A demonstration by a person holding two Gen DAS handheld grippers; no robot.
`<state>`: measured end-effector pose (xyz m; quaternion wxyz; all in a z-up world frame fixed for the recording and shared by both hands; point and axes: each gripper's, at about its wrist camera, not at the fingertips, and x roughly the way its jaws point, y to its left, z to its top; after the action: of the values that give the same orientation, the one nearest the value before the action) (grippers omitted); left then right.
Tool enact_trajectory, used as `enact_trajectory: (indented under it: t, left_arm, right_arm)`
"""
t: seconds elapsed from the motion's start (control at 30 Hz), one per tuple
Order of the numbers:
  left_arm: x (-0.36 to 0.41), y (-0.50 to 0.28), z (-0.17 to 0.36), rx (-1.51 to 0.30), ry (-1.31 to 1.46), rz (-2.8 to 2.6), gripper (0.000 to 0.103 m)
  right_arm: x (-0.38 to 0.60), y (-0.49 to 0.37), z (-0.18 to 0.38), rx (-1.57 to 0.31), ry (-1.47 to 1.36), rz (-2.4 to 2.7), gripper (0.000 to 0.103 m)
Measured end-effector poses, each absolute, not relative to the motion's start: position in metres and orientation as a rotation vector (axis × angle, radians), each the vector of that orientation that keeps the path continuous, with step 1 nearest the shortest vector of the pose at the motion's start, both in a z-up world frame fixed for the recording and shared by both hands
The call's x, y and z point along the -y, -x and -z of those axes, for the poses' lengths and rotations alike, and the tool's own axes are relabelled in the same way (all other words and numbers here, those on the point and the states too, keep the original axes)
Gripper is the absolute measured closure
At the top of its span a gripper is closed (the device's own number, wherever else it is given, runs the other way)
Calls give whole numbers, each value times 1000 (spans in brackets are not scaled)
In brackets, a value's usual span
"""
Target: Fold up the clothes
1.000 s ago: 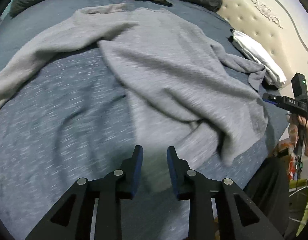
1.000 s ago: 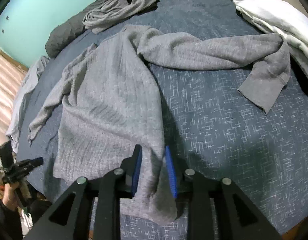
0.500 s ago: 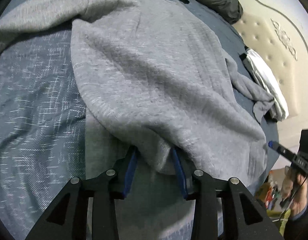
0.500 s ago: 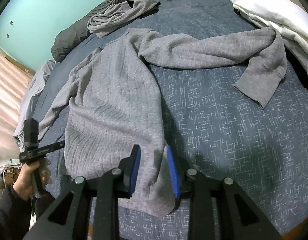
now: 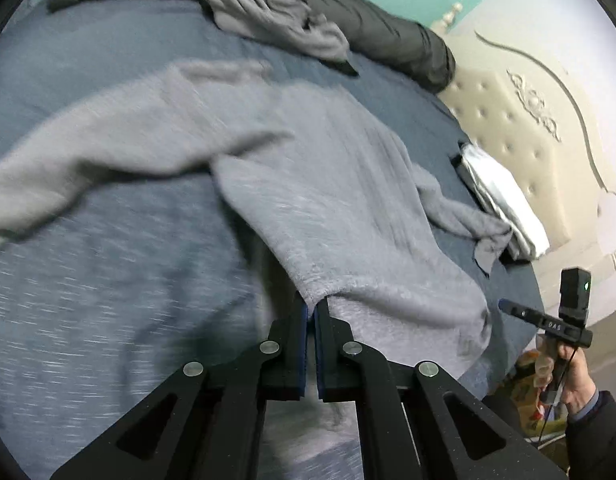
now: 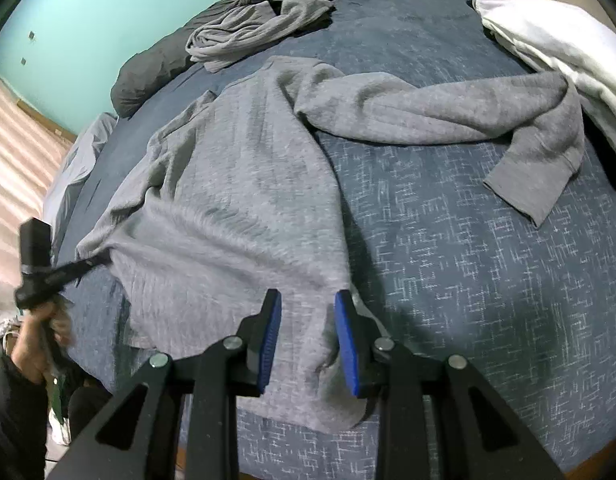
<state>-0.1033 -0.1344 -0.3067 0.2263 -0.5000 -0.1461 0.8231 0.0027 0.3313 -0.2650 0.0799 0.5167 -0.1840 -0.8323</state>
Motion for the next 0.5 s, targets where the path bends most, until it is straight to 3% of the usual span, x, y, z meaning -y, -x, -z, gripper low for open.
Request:
enact_trajectory:
  t: [0.23,0.4,0.5]
  left_arm:
    - [209,107,267,491,1309,-2426,101]
    - [238,110,276,523,1357,-2467,100]
    - [238,112,291,505,1430,-2459,99]
  right_arm:
    - [-321,-4,257,524,-1535,2490,76]
    - [-307,-2,260,487,-1558,2458,75]
    - [-297,2,268,442,-1602,2431,63]
